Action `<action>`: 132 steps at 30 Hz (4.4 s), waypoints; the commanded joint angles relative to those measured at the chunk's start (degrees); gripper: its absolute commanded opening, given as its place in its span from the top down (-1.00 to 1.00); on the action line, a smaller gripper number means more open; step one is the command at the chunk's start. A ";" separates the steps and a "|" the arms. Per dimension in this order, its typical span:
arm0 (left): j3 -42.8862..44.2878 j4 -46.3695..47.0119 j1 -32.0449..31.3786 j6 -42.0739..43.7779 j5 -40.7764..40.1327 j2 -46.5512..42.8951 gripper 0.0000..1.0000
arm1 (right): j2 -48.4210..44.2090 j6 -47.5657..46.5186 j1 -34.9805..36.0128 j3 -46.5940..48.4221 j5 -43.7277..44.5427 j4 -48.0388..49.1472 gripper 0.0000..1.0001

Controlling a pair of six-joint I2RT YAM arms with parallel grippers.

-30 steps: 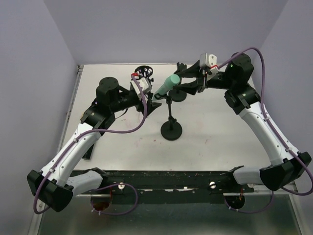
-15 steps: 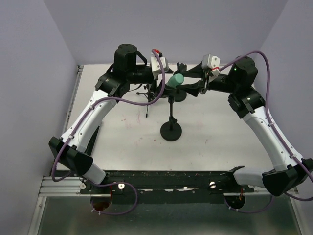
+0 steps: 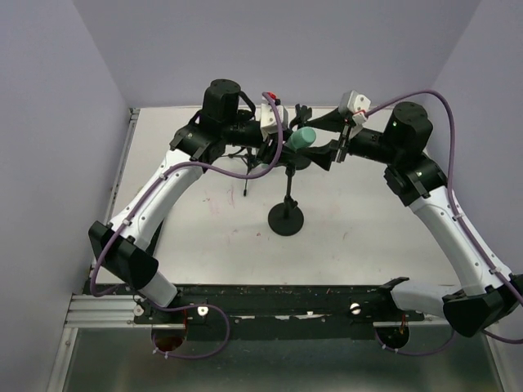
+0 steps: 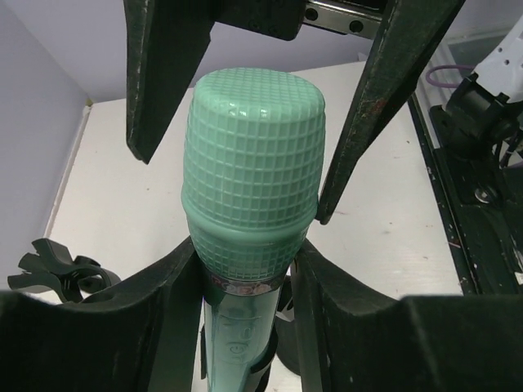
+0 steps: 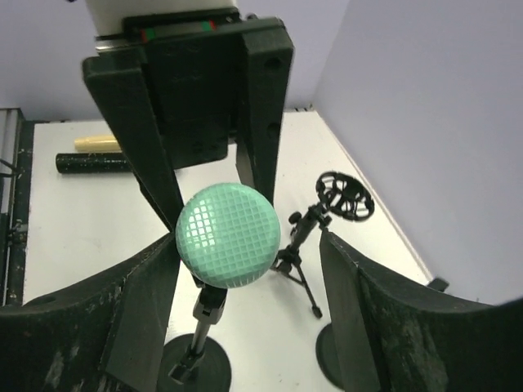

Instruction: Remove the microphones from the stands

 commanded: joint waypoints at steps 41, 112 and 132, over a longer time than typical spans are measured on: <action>-9.90 15.37 -1.19 -26.36 -29.14 -6.15 -0.28 | 11.60 11.22 1.68 -25.44 6.01 32.33 0.15; -39.69 -5.11 33.67 3.09 -71.85 -25.66 1.00 | 0.63 4.01 1.59 -21.48 14.53 0.88 -0.50; -38.92 -2.45 57.86 -2.45 -49.62 -7.22 1.00 | 2.11 9.81 1.50 -19.11 17.61 -3.00 -0.54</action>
